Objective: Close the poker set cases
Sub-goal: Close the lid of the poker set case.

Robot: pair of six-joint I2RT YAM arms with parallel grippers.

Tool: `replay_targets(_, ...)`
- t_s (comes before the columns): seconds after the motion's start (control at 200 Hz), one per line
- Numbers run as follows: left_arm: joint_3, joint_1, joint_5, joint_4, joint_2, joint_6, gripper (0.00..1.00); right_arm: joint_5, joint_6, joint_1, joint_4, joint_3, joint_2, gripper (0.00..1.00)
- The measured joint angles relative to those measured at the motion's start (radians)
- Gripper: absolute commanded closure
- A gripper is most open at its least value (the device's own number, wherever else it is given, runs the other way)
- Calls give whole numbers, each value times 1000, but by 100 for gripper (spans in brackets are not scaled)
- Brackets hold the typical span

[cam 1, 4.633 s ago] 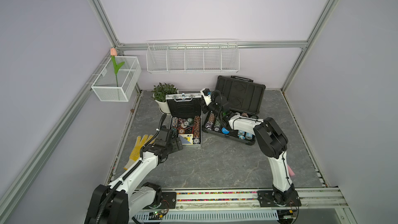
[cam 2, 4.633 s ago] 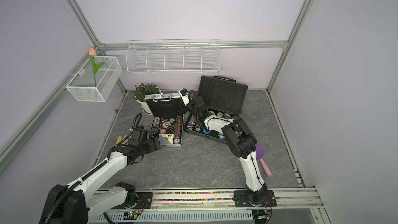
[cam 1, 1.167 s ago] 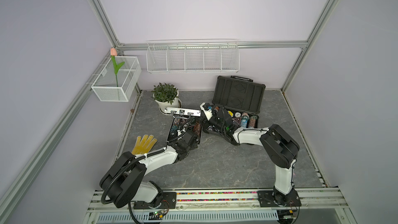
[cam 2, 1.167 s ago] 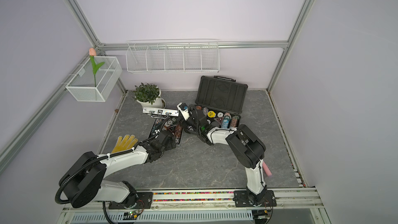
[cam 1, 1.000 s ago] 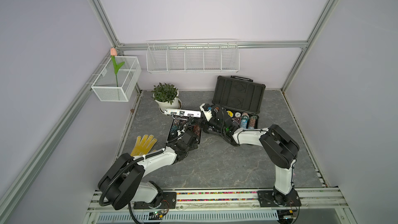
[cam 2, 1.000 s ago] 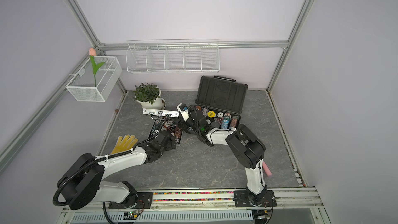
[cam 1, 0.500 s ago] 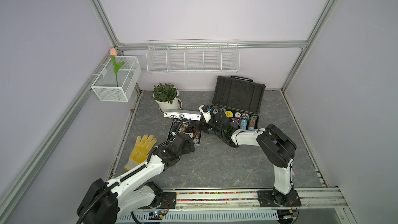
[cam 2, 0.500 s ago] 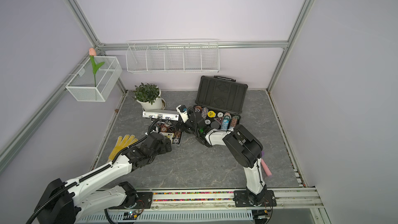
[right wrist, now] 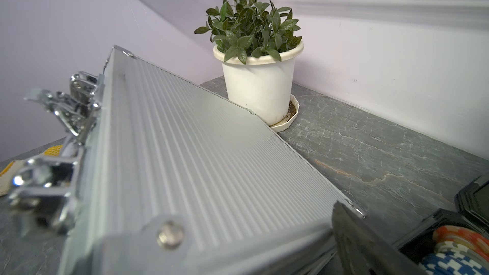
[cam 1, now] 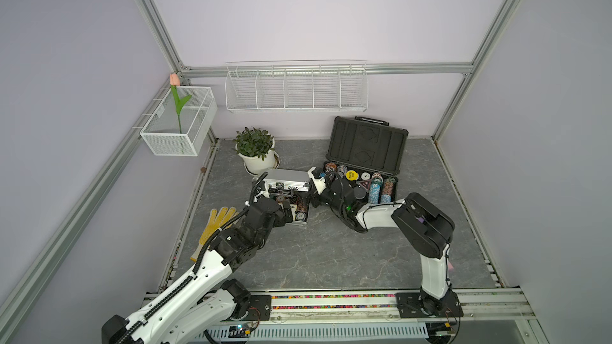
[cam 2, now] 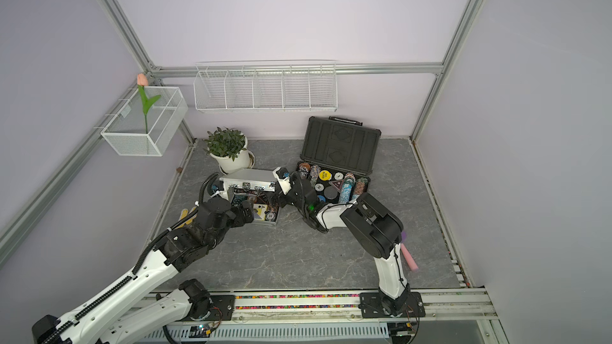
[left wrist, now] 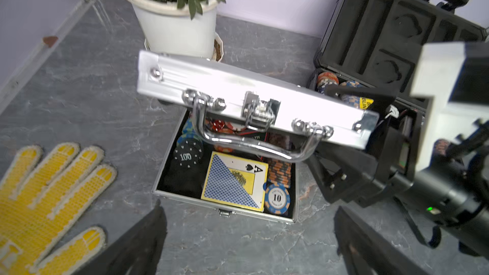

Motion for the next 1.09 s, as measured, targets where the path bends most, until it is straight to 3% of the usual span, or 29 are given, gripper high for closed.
replay_targets(0.41,175,39,-84,70,259,137,0,-2,100,55,-17,-119,10,3)
replay_targets(0.72,230,126,-66,130,432,175,0,-12,144,74,-17,-162,34,3)
replay_targets(1.095,232,169,-11,174,638,174,0,-11,177,82,-25,-222,36,4)
